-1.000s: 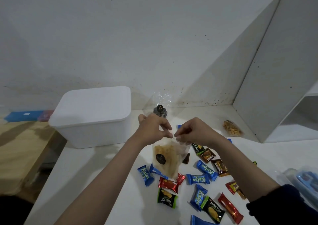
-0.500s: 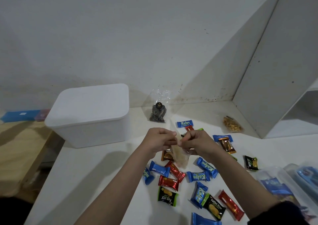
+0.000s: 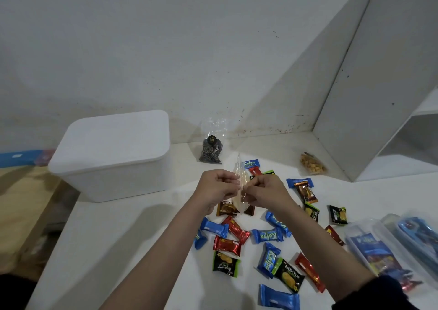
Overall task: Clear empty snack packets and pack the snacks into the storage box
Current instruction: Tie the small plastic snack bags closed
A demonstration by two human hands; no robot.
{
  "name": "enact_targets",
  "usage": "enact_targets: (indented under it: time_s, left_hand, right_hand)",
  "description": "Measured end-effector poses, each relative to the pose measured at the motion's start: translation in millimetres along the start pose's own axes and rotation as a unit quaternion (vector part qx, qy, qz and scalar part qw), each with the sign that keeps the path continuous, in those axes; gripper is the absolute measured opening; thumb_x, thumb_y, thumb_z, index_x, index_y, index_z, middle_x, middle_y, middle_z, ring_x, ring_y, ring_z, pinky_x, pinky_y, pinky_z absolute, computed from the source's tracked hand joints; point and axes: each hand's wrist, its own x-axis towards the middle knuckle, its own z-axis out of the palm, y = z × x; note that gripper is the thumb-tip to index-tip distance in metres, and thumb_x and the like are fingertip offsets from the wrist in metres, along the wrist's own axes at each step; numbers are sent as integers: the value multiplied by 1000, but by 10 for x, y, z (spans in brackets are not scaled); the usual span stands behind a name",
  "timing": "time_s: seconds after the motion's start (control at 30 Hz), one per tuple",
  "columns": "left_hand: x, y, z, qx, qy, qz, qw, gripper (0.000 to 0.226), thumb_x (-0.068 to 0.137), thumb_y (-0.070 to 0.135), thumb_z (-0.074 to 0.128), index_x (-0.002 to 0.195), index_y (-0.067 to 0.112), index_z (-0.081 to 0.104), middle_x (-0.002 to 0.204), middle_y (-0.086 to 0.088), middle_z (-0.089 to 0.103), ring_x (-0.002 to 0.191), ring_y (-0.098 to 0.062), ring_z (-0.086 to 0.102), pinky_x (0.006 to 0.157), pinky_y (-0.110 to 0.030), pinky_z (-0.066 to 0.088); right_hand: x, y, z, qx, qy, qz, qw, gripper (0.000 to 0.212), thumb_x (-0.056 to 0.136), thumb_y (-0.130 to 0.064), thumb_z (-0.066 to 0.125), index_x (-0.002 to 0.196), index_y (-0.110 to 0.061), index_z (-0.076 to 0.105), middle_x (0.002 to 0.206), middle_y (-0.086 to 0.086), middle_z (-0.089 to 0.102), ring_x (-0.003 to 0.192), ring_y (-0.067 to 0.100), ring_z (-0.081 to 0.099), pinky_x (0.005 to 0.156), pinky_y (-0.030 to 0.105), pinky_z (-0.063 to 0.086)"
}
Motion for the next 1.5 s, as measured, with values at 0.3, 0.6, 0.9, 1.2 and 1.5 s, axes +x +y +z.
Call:
enact_targets:
  time_s: [0.3, 0.6, 0.9, 1.2, 1.5]
  left_hand:
    - [-37, 69, -78, -8, -6, -17, 1000, 29, 75, -20, 61, 87, 5, 67, 80, -9, 67, 72, -16, 65, 65, -24, 58]
    - [32, 301, -94, -133, 37, -31, 990, 16, 79, -15, 61, 89, -4, 65, 82, -13, 66, 76, -17, 64, 60, -19, 58]
    - [187, 753, 434, -280, 2, -44, 959, 8, 84, -10, 58, 84, -2, 61, 78, -10, 64, 80, -16, 63, 68, -20, 57]
    - [920, 62, 734, 192, 78, -29, 978, 76, 79, 46, 69, 140, 16, 36, 140, -6, 42, 125, -24, 46, 99, -35, 42]
    - [1773, -460, 1427, 90, -19, -151, 984, 56, 64, 43, 81, 108, 12, 64, 106, -7, 71, 99, -24, 68, 90, -49, 54]
  right_hand:
    - [-26, -37, -9, 53, -24, 19, 998, 6, 87, -1, 61, 82, -3, 65, 76, 10, 73, 65, 14, 71, 62, 25, 58]
    - [-38, 254, -189, 111, -33, -114, 987, 39, 80, -38, 69, 107, -11, 59, 109, 5, 68, 100, 16, 67, 76, 24, 56]
    - [93, 529, -83, 23, 36, -192, 980, 64, 75, -23, 78, 115, -40, 30, 121, -1, 55, 110, 10, 59, 84, 21, 53]
    - [505, 646, -916, 156, 97, -58, 981, 20, 93, -4, 51, 108, -17, 51, 85, 3, 70, 75, 15, 70, 58, 26, 55]
    - [1490, 955, -1659, 50, 126, -12, 991, 24, 95, -23, 52, 119, -20, 49, 100, -8, 56, 83, 8, 57, 60, 16, 46]
